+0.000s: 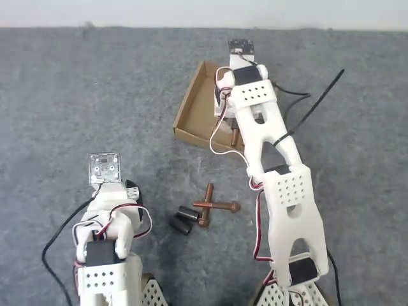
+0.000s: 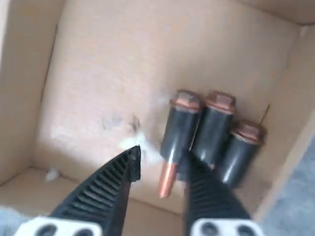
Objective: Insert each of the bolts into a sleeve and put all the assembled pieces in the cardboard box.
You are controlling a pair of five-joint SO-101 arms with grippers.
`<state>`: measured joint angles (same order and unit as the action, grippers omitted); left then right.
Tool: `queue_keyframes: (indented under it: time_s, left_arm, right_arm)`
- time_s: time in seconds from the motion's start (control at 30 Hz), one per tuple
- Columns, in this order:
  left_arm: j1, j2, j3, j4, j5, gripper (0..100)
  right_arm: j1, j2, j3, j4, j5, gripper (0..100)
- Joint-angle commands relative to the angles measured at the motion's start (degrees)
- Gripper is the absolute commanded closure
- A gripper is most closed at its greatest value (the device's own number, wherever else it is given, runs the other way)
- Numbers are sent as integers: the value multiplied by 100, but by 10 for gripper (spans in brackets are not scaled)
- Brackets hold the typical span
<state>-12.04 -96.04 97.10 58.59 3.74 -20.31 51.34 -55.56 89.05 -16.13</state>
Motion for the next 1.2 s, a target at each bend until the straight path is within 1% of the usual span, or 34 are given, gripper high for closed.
queue_keyframes:
  time_s: [0.0,0.13,0.23,0.37,0.43,0.53,0.77,0.93,1.07,1.17]
  left_arm:
    - [-26,-97,-180,-9,-62,967]
    - [-26,-97,-180,-9,-62,967]
    - [-26,-97,-189,-9,-62,967]
    - [-35,-97,-189,0,-62,967]
    - [-193,-97,-224,0,-62,967]
    - [-378,-97,-286,18,-62,966]
    - [-404,-97,-303,44,-62,966]
    - [-413,-97,-382,185,-70,965]
    - [-774,-97,-435,167,-70,963]
    - [-835,-97,-444,158,-79,963]
  right_arm:
    - [-66,-752,-589,558,360,992]
    - [-136,-954,-703,1332,826,982]
    - [-145,-1191,-519,1393,870,983]
    - [-268,-1780,466,1393,879,983]
    - [-391,-2193,1073,1385,879,983]
    - [-620,-2774,1846,1376,870,983]
    - [-1209,-3723,3437,1367,897,983]
    - [-1824,-4268,4413,1341,905,982]
    - [-2264,-4787,5064,1279,879,982]
    - [-2510,-5130,5565,1191,888,982]
